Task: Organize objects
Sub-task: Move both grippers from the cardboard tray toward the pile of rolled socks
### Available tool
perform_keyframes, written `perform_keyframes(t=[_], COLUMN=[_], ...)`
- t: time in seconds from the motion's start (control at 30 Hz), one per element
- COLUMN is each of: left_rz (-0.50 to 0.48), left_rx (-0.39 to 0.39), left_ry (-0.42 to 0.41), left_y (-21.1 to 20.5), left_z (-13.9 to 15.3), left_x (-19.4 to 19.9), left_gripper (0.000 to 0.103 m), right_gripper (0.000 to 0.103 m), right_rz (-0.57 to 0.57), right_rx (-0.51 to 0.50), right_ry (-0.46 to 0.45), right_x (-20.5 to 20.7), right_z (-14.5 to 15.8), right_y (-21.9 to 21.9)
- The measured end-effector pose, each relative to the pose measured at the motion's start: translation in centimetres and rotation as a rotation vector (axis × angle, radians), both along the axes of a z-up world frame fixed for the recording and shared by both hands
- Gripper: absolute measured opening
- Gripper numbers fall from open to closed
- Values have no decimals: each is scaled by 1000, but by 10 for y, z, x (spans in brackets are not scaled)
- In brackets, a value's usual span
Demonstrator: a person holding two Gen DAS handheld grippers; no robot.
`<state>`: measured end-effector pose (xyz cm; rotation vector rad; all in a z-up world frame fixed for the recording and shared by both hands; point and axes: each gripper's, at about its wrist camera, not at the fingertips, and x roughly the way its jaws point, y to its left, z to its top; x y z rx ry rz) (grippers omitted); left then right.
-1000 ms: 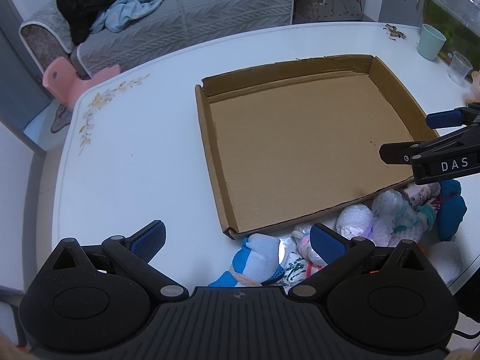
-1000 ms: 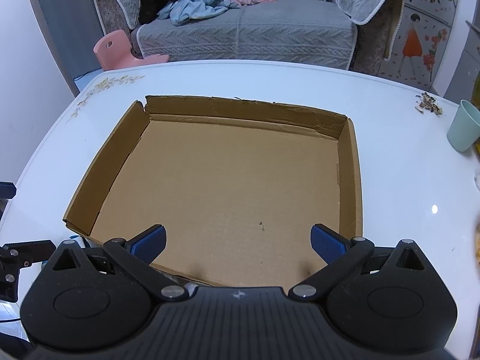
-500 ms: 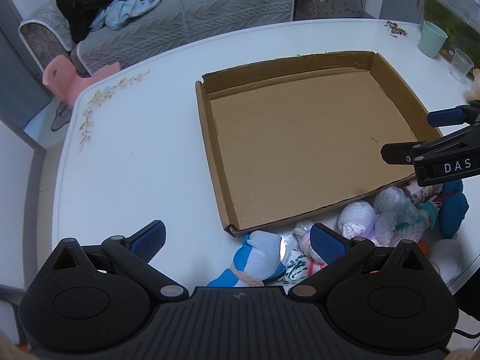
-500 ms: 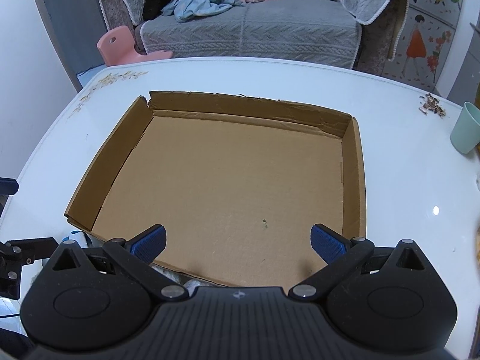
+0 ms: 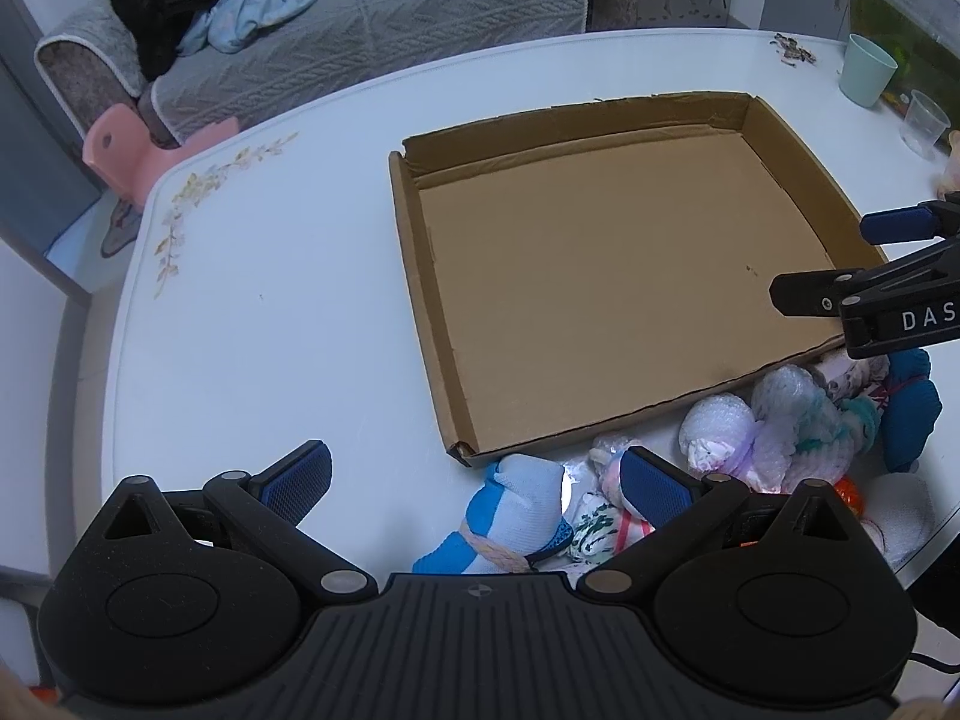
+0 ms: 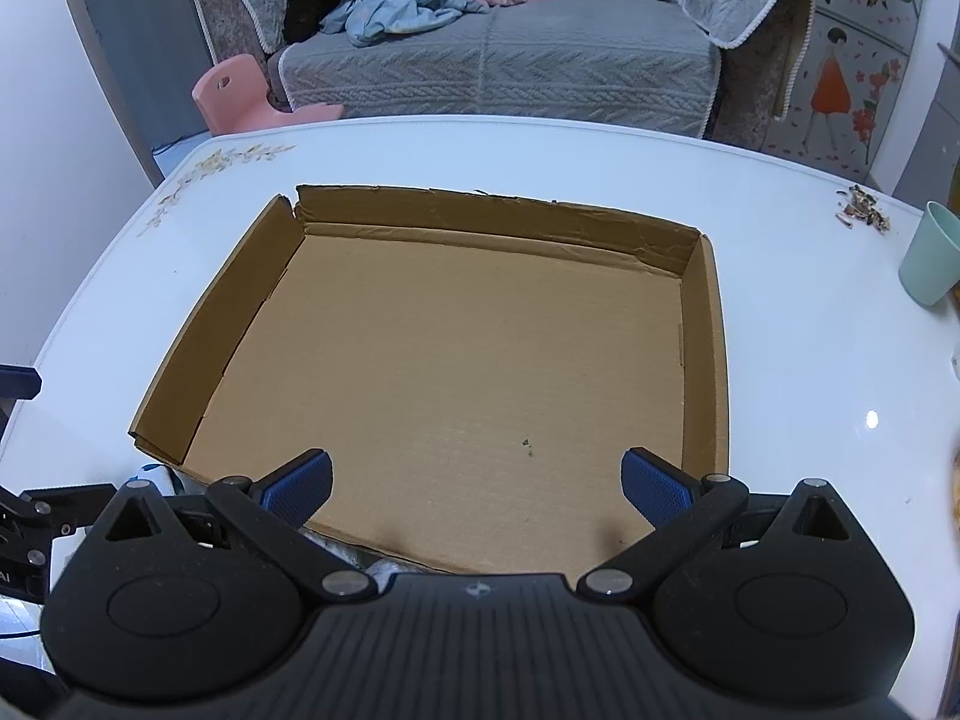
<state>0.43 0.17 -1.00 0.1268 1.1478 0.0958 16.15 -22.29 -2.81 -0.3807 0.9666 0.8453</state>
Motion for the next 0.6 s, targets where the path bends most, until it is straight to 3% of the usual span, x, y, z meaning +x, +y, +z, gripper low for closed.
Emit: perform_keyframes(t=[0.17,0.37,0.6], left_rz=[7,89,49], left_rx=[5,-35,10], left_ry=[10,79,166], left_y=[6,28,29], left_z=[-1,-14,-42], left_x=[1,2,-1], left_gripper=[102,102,102], right_gripper=[103,103,103], right_rz=[4,-54,-122], right_rx=[-9,-12,-86], right_ry=[-10,15,78], right_x=[4,25,45], right_z=[3,5,-7], right_y=[-6,-32,-58])
